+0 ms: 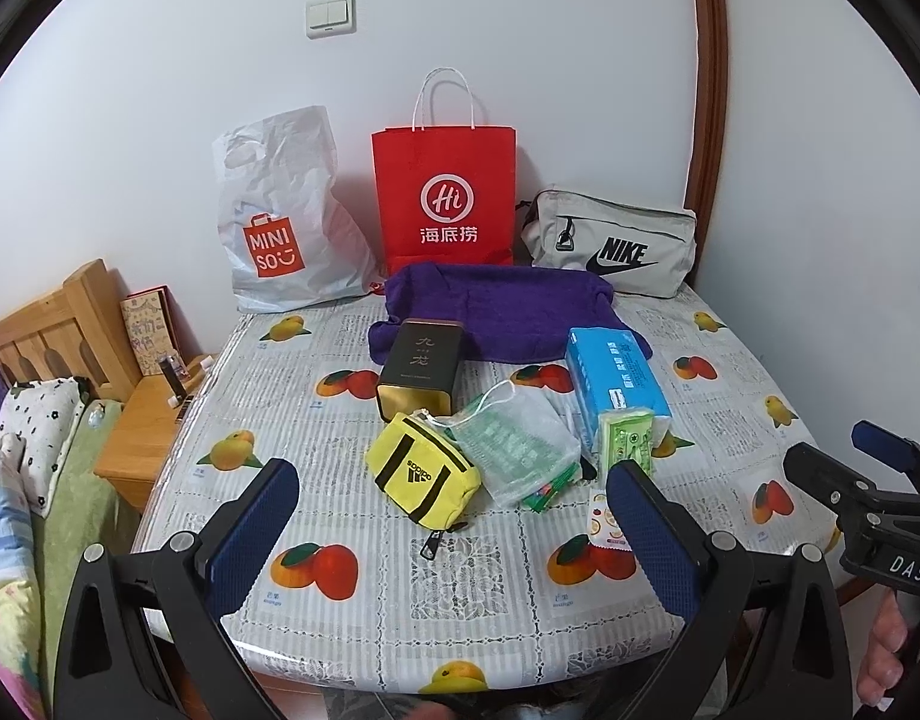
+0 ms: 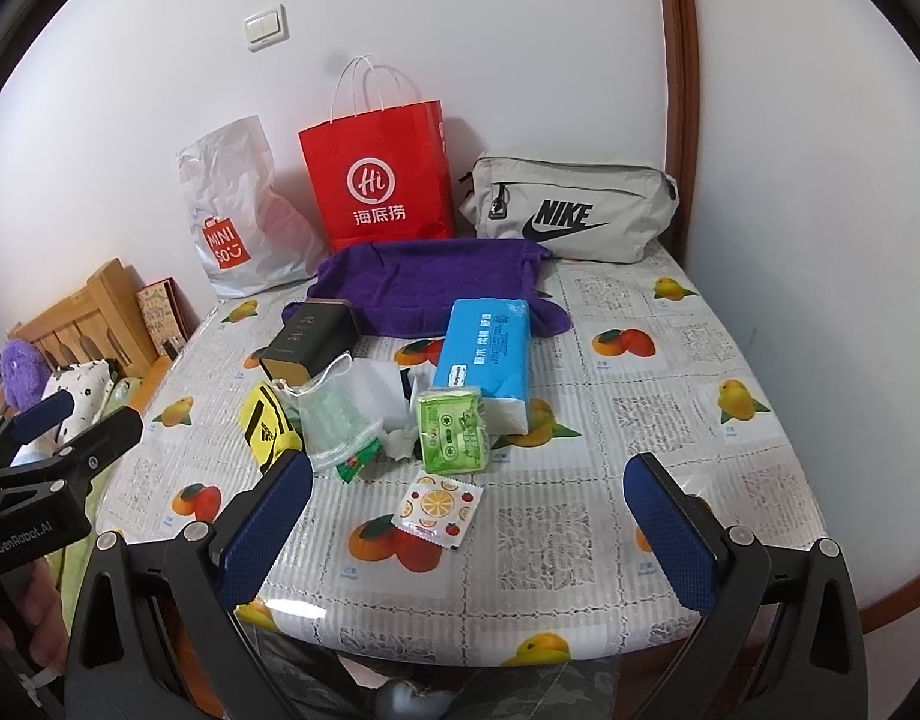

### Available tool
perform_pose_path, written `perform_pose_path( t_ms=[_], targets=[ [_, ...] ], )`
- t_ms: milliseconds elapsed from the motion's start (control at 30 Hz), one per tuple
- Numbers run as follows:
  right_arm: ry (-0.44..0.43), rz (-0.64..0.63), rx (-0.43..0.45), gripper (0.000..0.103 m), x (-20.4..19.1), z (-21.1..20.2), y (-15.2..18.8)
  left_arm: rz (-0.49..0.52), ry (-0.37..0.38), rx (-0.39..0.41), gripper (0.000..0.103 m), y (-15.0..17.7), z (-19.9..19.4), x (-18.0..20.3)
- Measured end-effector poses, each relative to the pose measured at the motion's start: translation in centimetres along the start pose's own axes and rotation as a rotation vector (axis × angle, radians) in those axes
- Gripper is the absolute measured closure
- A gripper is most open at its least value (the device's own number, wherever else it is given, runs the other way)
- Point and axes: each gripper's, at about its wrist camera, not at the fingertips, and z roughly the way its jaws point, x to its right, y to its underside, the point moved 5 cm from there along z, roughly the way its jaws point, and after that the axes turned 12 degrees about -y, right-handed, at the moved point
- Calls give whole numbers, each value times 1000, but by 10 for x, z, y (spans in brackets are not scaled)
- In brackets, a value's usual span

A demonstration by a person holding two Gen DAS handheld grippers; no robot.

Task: Organize soft objects
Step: 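Grasp the yellow Adidas pouch with the left tool while the right grasps the green tissue pack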

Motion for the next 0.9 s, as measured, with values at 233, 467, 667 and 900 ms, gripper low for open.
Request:
perform_pose_path(
  t_ms=[233, 467, 667, 900],
  targets=[
    [0, 19, -33, 0, 6, 21, 4, -6, 36, -53, 0, 10, 30, -1],
    [-8, 21, -38, 0, 12, 45, 9, -42, 48, -121, 0, 25, 75, -23],
    [-9, 33, -92, 0, 21, 80, 21, 8, 27, -172, 0, 42, 120, -19],
    [-12, 54, -165, 0, 32, 120, 32, 32, 103, -231, 0, 53, 160, 2]
  ],
)
